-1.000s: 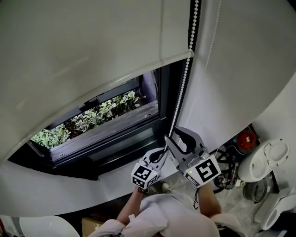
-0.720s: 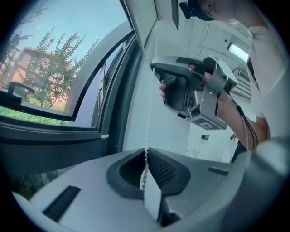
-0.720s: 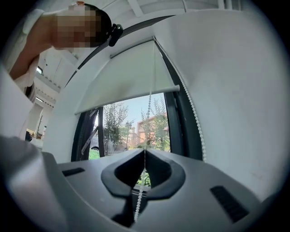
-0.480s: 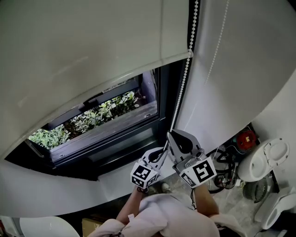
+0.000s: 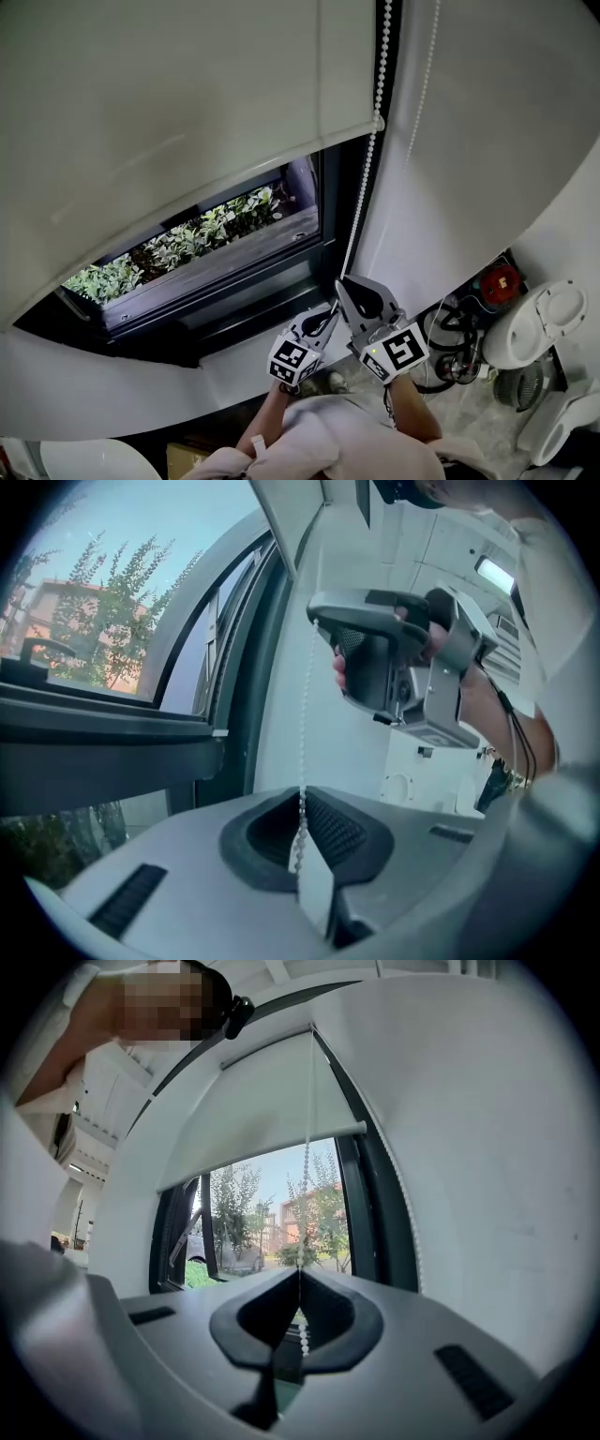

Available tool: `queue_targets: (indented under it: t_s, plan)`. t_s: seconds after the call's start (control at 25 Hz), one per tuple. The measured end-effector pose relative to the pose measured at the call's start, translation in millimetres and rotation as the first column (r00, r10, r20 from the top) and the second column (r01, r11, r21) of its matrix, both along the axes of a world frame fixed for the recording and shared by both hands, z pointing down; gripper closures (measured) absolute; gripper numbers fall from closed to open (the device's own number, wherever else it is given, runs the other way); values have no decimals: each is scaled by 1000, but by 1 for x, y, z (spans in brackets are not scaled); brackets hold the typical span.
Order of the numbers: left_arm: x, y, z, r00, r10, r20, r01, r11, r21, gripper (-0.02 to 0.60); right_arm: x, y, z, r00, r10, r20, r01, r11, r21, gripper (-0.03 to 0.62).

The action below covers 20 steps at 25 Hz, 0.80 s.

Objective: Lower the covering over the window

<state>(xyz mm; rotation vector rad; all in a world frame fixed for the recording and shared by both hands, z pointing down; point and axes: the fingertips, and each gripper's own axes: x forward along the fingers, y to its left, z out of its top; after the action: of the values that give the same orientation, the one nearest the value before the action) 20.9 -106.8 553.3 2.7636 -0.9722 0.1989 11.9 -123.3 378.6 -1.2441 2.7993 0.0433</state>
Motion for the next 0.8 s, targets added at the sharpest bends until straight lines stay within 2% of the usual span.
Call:
queue_targets:
  t_s: [0.16, 0.4, 0.44, 0.56, 0.8]
  plan:
    - [-2, 3, 14, 1000, -7, 3, 7, 1000, -14, 557, -1, 1, 25, 1000, -5, -10, 4, 999, -50, 595]
    - [-9, 6, 13, 1000, -22, 3, 22, 1000, -20, 554, 2, -4, 41, 1000, -5, 2, 5, 997, -77, 595]
    - [-10, 6, 9, 1000, -27, 2, 27, 1000, -15, 549, 2, -4, 47, 1000, -6, -6, 6, 996, -90, 595]
    - [-17, 7, -10, 999, -30, -9, 30, 1000, 6, 472, 1, -3, 69, 1000, -12, -22, 9, 990, -140, 595]
    - [-32, 6, -66, 999, -41, -33, 45, 993, 108, 462, 2, -1, 83, 1000, -24, -6, 23, 986, -166, 595]
